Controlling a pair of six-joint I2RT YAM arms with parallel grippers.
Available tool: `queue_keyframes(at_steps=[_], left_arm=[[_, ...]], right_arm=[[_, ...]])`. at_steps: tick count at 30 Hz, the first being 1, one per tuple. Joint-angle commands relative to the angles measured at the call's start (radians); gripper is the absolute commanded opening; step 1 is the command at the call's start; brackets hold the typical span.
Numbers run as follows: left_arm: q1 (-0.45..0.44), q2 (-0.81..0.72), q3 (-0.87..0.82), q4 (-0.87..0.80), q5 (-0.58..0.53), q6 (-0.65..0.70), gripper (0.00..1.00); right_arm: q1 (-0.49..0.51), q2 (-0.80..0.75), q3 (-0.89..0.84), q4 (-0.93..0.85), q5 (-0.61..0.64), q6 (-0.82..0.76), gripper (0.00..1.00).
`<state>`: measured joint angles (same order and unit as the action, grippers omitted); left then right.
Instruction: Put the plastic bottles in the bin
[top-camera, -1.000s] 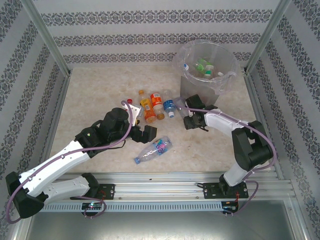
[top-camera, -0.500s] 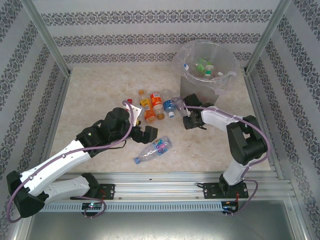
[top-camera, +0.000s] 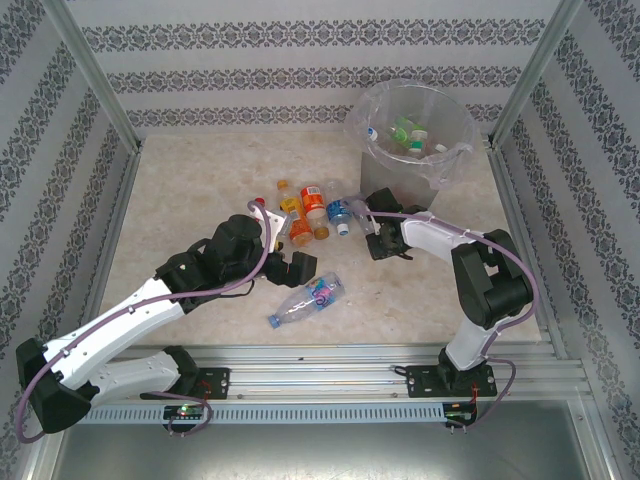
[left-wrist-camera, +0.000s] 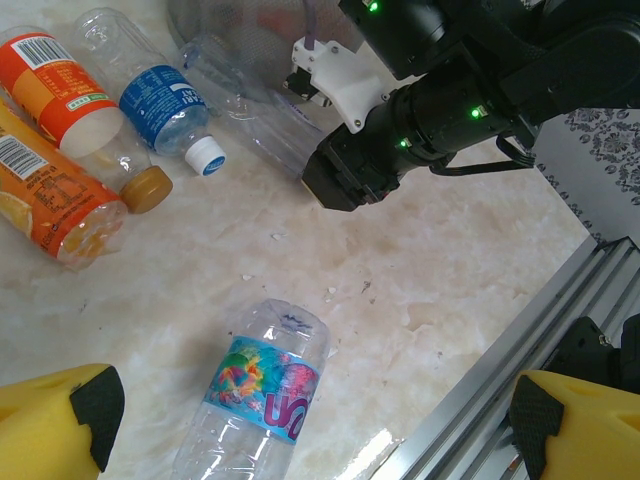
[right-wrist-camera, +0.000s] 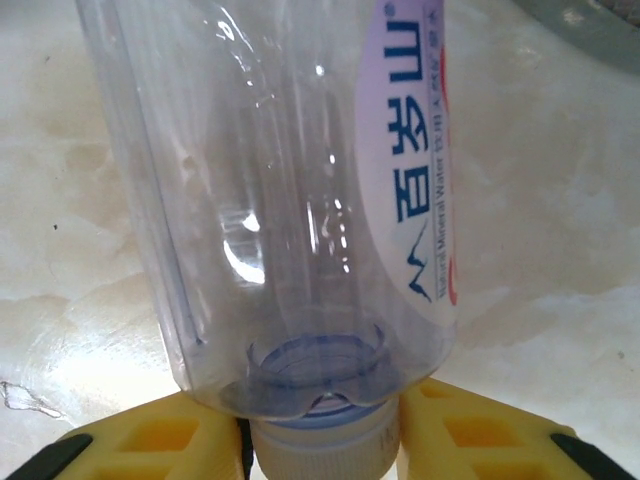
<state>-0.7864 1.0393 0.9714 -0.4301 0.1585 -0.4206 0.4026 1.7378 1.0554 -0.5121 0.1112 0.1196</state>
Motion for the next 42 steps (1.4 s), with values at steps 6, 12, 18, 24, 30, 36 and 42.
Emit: queue_keyframes(at_steps=[6,12,18,24,30,36,42], left_arm=[[-0.014,-0.002,0.007,0.044,0.016,0.014,1.00],[-0.014,-0.017,-0.015,0.073,0.019,0.011,1.00],[-0.014,-0.038,-0.041,0.115,0.028,0.019,1.00],[-0.014,-0.057,-0.053,0.141,0.063,0.032,1.00],[-0.014,-0.076,-0.062,0.169,0.073,0.033,1.00],[-0.014,-0.074,-0.061,0.180,0.091,0.031,1.00],[-0.014,-0.085,-0.062,0.176,0.094,0.026,1.00]], right_arm=[[0.046,-0.032,0.008,-0.027,0.014,0.003,0.34],[0.077,-0.135,0.001,-0.059,0.033,0.033,0.33],[0.107,-0.261,0.014,-0.109,0.021,0.059,0.31],[0.125,-0.378,0.080,-0.166,-0.049,0.066,0.32],[0.127,-0.461,0.208,-0.218,-0.143,0.080,0.32],[0.086,-0.485,0.340,-0.247,-0.195,0.105,0.31],[-0.012,-0.448,0.475,-0.282,-0.218,0.103,0.31]])
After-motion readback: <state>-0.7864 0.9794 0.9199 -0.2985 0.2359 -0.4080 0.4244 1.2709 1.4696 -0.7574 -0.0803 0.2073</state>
